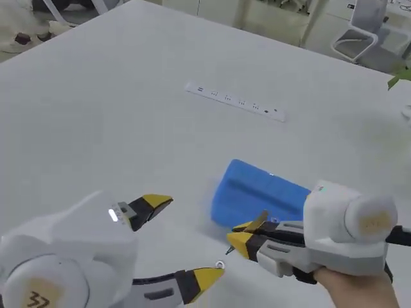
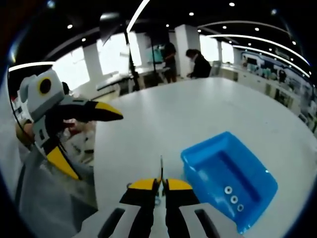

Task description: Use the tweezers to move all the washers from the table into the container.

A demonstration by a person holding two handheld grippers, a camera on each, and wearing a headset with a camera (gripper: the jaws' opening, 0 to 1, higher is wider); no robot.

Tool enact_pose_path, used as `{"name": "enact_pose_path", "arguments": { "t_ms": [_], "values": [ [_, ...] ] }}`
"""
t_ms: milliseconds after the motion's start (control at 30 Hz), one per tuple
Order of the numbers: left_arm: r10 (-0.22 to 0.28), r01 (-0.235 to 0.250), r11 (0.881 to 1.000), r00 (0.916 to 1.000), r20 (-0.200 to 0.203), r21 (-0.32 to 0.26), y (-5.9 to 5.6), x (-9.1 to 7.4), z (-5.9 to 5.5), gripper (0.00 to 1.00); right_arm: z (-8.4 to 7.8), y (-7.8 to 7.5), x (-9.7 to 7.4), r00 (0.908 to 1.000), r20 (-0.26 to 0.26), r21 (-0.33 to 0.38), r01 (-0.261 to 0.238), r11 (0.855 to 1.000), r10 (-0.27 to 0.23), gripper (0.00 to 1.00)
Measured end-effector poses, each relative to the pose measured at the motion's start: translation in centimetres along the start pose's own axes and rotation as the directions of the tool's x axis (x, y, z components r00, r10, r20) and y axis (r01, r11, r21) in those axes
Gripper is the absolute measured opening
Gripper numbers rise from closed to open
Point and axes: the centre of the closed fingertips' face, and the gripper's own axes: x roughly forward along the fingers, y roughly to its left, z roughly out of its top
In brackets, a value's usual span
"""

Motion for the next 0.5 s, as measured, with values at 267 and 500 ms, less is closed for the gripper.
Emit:
{"name": "enact_pose_path", "arguments": {
  "t_ms": [267,500],
  "values": [
    [0.003,-0.003,1.000,1.0000,0.008,-0.010,0.16,-0.03,0.18,0.63,0.17,0.52,0.13,0.9998,0.009,0.007,-0.019,1.000,0.019,0.04],
    [0.003,-0.003,1.000,1.0000,0.004,-0.006,0.10,-0.04,0.19,0.62,-0.17,0.50,0.17,0.9995,0.025,0.043,-0.018,0.999,0.017,0.04]
  ]
}}
